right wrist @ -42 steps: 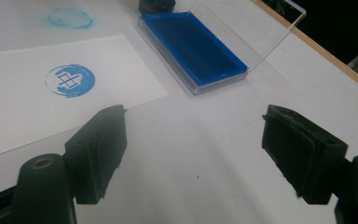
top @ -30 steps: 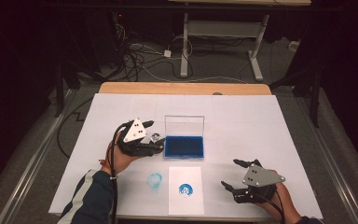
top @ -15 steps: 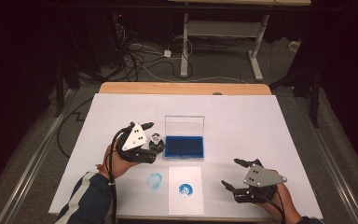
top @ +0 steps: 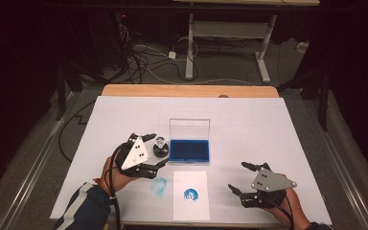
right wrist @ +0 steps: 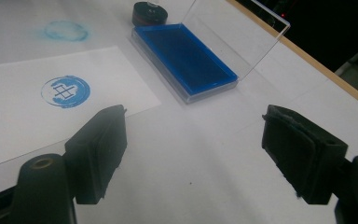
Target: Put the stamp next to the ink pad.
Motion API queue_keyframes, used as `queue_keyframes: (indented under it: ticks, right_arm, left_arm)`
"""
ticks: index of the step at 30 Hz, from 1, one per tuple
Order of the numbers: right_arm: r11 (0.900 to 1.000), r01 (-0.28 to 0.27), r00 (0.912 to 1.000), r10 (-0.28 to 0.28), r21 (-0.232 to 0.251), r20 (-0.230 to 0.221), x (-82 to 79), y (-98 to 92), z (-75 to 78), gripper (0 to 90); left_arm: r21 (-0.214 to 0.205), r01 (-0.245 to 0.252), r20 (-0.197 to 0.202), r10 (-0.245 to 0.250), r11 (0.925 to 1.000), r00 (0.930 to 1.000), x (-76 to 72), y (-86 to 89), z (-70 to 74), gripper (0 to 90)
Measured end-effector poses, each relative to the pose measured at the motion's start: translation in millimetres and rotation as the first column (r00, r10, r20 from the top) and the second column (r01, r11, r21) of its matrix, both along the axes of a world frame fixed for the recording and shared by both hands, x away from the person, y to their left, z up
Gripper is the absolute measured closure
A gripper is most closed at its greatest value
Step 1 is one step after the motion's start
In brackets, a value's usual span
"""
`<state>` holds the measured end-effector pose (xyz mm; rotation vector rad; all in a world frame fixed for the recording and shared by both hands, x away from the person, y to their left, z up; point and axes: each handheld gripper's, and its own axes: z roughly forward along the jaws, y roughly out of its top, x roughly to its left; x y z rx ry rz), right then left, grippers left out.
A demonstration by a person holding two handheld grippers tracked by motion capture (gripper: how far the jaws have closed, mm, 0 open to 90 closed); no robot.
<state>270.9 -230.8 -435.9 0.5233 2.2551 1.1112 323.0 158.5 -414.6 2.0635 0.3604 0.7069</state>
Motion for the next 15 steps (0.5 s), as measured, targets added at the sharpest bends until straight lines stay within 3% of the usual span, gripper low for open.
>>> queue_keyframes:
  ticks: [7,15]
  right_arm:
    - [1.0,0.006,1.0,-0.006,-0.001,0.003,0.1,-1.3,0.2,22.0]
    - [0.9999,0.015,0.9999,-0.015,0.004,0.006,0.0,-4.4,0.2,22.0]
  left_arm:
    - [0.011,0.012,0.016,-0.012,0.9999,0.9998,-9.0,4.8,-7.0,16.3]
    - [-0.001,-0.031,0.032,0.031,0.9995,0.999,-16.0,16.8,-15.8,16.3]
